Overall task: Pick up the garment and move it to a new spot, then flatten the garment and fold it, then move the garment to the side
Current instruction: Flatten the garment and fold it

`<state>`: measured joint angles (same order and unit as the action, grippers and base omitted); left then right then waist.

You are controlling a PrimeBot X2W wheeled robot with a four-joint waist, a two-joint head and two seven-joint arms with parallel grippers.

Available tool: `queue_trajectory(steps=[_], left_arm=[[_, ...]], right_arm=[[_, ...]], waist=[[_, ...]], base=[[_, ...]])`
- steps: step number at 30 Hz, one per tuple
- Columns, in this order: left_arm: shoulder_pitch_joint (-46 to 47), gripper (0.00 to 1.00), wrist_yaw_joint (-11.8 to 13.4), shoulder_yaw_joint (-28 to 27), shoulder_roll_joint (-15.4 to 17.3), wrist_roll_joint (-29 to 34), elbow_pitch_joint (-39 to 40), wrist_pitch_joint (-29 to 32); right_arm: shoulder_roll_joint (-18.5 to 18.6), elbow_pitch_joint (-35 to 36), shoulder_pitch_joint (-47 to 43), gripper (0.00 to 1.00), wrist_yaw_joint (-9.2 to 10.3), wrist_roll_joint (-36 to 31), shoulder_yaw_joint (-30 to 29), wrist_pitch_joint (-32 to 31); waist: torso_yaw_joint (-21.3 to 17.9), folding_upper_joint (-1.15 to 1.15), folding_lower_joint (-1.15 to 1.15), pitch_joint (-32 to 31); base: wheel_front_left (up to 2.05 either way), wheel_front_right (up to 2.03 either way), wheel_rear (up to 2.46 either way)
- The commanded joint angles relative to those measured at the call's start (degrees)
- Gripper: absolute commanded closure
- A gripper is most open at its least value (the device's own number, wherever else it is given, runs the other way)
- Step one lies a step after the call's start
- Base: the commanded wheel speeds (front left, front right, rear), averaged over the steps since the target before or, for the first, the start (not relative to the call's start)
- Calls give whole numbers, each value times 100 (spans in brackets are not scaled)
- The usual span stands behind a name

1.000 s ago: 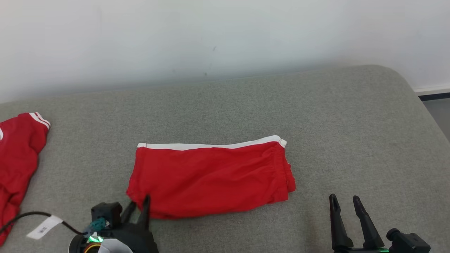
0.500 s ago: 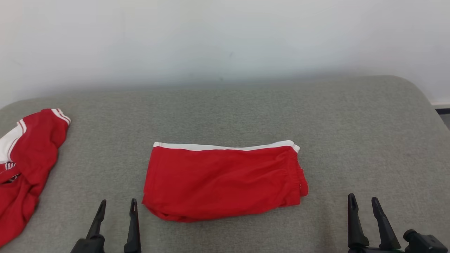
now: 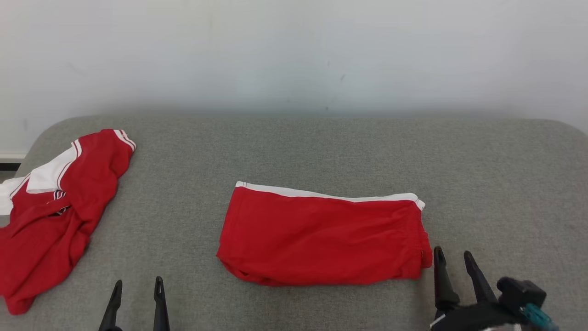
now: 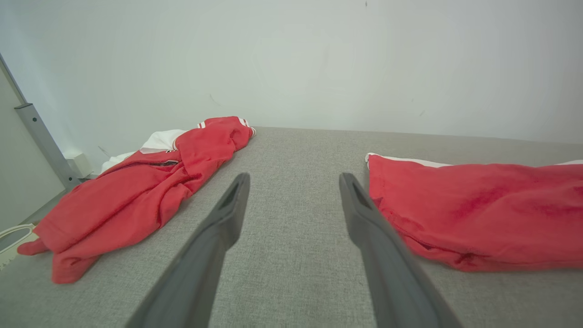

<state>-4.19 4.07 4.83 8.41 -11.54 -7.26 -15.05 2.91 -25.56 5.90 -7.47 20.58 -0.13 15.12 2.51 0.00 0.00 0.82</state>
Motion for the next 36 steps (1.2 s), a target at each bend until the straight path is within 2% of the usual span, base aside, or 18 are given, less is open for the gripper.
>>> queue_trajectory(steps=[1,8,15,21,25,26,27,28,31,36], left_arm=[[12,0,-8,-28,-31,76,-21,-17],[151,0,-258,-138,-232,249,-198,-17],[280,0,-464,-225,-370,384,-320,-17],[317,0,-563,-323,-431,457,-371,-17],[349,0,-621,-378,-461,502,-397,-17],[339,0,-642,-389,-467,507,-407,-17],[340,0,-649,-406,-476,513,-421,-17],[332,0,-648,-423,-481,522,-422,-17],[260,0,-683,-457,-499,540,-449,-17],[160,0,-719,-505,-518,557,-449,-17]], right_arm=[[-3,-60,136,0,-7,-1,6,4],[0,-1662,1319,0,-7,-302,-127,3],[2,-3130,1958,0,-6,-543,-473,2],[-1,-3896,2212,0,-7,-640,-669,1],[-10,-4172,2319,0,-7,-297,-418,-5],[-13,-4222,2351,62,-7,-170,-337,-7],[-14,-4239,2377,73,-7,-43,-280,-8],[-18,-4253,2388,100,-7,23,-219,-9],[6,-4159,2354,100,-7,-27,-223,1],[359,-3974,2064,100,-7,-295,-401,3]], waist=[[79,0,0,21],[339,0,0,70],[599,0,0,142],[676,0,0,151],[682,0,0,178],[679,0,0,180],[670,0,0,174],[656,0,0,166],[596,0,0,129],[472,0,0,47]], base=[[0,0,0],[0,0,0],[0,0,0],[0,0,0],[0,0,0],[0,0,0],[0,0,0],[0,0,0],[0,0,0],[0,0,0]])
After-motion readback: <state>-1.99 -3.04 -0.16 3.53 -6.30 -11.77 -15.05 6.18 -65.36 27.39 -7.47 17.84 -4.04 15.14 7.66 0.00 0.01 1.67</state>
